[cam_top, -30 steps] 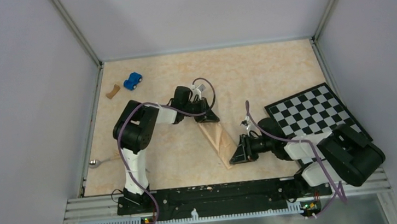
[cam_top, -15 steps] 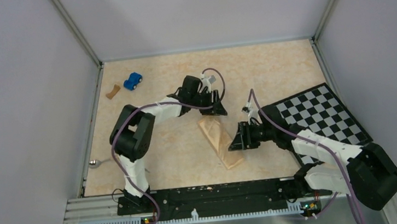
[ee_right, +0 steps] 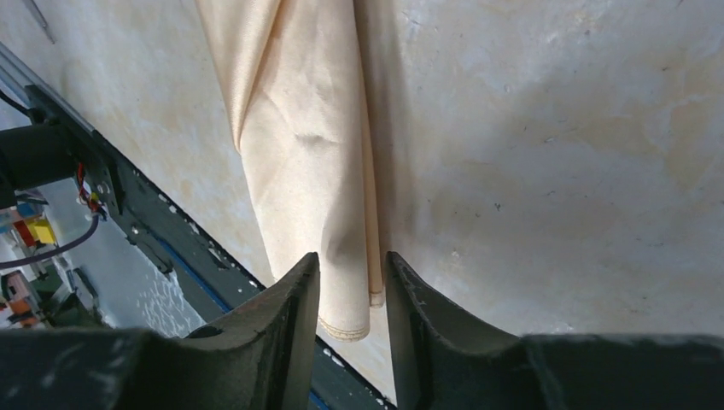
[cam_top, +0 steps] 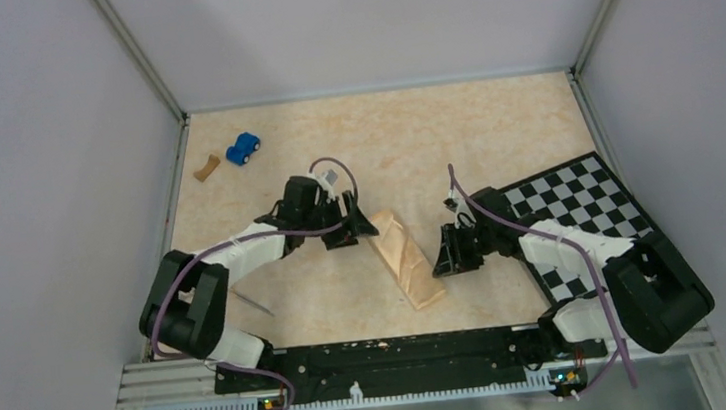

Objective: Fold the napkin into a case and place the utensils inside
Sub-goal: Move the smaller rectangle-folded napkin to the corner of the board.

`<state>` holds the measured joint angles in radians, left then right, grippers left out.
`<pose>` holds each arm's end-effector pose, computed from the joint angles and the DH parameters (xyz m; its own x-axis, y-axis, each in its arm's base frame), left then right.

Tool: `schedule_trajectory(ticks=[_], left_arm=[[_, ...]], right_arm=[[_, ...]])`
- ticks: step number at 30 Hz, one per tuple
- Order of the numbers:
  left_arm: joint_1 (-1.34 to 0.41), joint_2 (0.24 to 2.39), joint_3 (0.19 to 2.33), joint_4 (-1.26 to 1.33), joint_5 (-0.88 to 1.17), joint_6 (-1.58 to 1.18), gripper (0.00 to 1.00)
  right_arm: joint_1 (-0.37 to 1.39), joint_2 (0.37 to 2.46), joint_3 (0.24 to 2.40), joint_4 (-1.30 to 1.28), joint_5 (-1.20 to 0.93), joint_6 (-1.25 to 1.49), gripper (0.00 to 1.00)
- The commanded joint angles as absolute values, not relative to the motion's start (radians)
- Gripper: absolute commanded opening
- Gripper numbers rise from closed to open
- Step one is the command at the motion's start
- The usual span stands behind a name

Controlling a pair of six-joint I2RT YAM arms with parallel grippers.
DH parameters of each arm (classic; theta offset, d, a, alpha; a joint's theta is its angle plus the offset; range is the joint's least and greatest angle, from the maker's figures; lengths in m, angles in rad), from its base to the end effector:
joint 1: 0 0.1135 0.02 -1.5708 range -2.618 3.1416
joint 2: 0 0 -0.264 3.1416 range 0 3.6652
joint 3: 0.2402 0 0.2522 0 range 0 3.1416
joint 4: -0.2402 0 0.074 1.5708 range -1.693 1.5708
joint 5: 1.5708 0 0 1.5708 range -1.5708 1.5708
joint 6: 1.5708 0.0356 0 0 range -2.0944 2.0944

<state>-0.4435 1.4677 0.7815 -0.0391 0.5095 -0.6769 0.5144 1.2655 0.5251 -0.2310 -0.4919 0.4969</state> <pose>0.2626 -0.1440 0.1976 -0.9082 -0.1739 -0.3807 0.1737 0.6709 -0.7209 0.1845 0.1236 0.1573 -0.9492 -0.0538 -0.3100 -0.2425 0.7530 0.6117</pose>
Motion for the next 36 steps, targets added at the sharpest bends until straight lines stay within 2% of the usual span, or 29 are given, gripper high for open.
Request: schedule_trajectory(ticks=[1,6,9,13,19,22,26,30,36], left_arm=[[-0.487,1.527,0.716,0.156,0.533,-0.802,0.74],[-0.526,1.709,0.813,0.182,0.55,-0.784,0.62],[-0.54,1.765,0.832,0.233,0.548,-0.795,0.61],[-0.585,1.841,0.888,0.258,0.556,-0.802,0.6],[-0.668,1.971,1.049,0.281,0.589,-0.829,0.6],[-0.714,2.044,1.145,0.269,0.607,-0.833,0.6],[-0.764,2.121,1.235,0.27,0.634,-0.847,0.6],[-0.808,2.19,1.299,0.284,0.674,-0.861,0.61],[-0.871,2.224,1.359,0.287,0.714,-0.861,0.62]], right_arm=[[0.512,1.308,0.538,-0.194,-0.516,0.476,0.3],[0.512,1.318,0.481,-0.104,-0.553,0.519,0.26],[0.512,1.329,0.458,-0.056,-0.582,0.55,0.26],[0.512,1.312,0.415,-0.033,-0.554,0.593,0.18],[0.512,1.167,0.307,-0.013,-0.472,0.723,0.18],[0.512,1.042,0.268,-0.071,-0.427,0.768,0.22],[0.512,0.835,0.258,-0.213,-0.352,0.788,0.36],[0.512,0.715,0.242,-0.28,-0.364,0.815,0.45],[0.512,0.646,0.243,-0.348,-0.381,0.827,0.46]])
